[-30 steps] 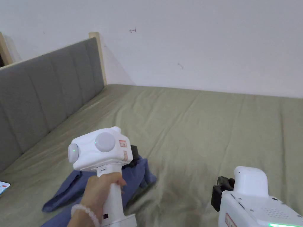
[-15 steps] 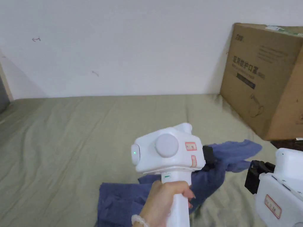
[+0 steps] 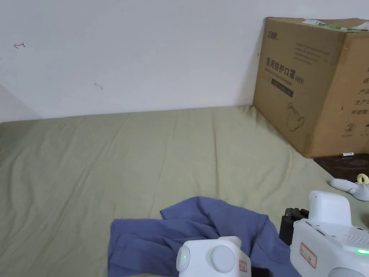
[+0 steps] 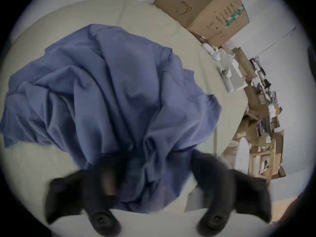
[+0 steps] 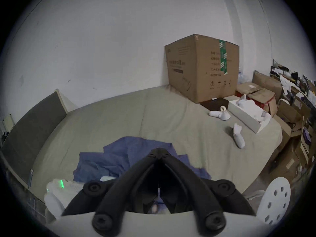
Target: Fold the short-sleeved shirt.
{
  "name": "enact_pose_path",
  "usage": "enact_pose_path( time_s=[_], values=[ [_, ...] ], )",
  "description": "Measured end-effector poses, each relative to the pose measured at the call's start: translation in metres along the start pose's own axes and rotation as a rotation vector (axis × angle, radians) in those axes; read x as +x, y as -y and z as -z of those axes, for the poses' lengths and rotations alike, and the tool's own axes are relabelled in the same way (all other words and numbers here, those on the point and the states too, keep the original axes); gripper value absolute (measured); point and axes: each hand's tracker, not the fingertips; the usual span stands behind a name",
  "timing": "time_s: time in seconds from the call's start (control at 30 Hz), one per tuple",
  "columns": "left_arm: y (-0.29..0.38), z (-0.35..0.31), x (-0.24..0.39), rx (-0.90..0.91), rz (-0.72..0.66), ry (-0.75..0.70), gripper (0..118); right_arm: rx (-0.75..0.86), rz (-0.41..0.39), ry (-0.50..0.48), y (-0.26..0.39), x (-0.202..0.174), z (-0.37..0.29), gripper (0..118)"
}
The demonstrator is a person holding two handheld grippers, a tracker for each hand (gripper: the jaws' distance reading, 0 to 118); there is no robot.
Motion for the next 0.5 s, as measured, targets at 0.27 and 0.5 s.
enact_pose_path(
  time_s=[0.27,0.5],
  values=[
    [-0.021,-0.092,-0.032,0.228,0.094,-0.172,80,-0.021,-0.052,-0.101,0.004,-0.034,0.010,0],
    [0.014,-0.096,-0.120,0.180,-0.073,-0.305,0,-0.107,-0.096,-0.149,0.026,-0.061,0.036,0]
  ],
)
